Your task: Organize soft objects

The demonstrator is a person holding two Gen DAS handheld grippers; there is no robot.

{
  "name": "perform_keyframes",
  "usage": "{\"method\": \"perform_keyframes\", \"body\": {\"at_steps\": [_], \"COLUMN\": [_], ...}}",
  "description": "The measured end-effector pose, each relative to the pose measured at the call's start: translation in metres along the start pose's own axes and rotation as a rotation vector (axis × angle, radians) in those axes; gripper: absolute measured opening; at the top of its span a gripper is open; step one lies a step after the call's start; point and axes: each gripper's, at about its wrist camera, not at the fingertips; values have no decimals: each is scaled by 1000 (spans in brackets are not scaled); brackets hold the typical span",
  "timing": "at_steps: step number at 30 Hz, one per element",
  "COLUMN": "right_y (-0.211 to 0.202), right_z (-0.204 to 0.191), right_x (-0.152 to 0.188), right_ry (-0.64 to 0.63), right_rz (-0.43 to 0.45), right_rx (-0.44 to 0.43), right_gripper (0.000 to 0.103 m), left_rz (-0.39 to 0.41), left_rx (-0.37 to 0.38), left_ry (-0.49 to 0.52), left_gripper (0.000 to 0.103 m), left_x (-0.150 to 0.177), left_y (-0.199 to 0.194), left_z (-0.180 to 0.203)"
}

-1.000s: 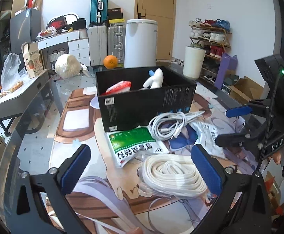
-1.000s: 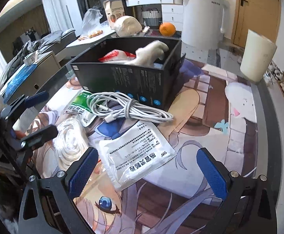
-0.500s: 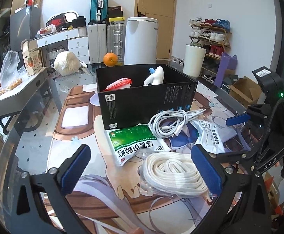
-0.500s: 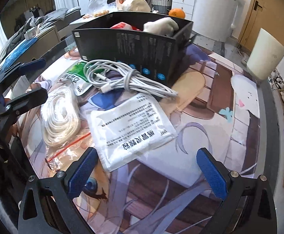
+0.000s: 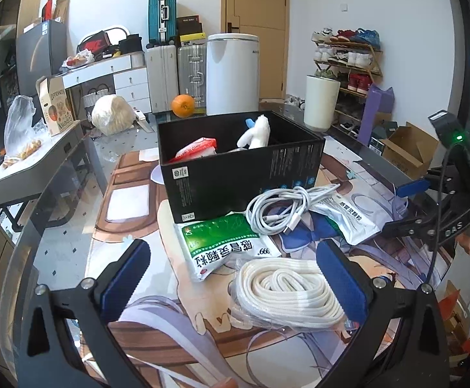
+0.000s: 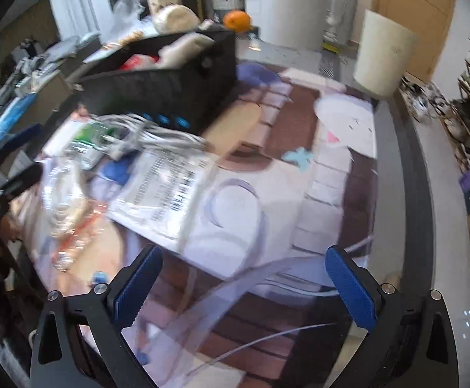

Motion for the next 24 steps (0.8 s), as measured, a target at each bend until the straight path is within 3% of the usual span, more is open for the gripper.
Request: {"method": "perform_keyframes", "body": {"at_steps": [9, 16, 24], "right_y": [19, 31, 32], "right_z": [-39, -45, -37], "right_x": [-31, -39, -32], "right_ry": [78, 142, 90], "right_rz": [46, 66, 51], "right_rx": [-46, 30, 72], "right_gripper": [102, 102, 102], "left_rz": [0, 1, -2], "left_rx": [14, 6, 6], "left_ry": [7, 0, -9], "left_gripper": [103, 103, 103], "left_x": [-1, 0, 2], "left_y": [0, 1, 1], "left_z": [3, 1, -3]}}
Point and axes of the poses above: each gripper's, at about its wrist camera, not at the fingertips, and y roughly the way its jaws point, z to its right, x to its underside, and after that the axes turned 5 degrees about -z, right-handed
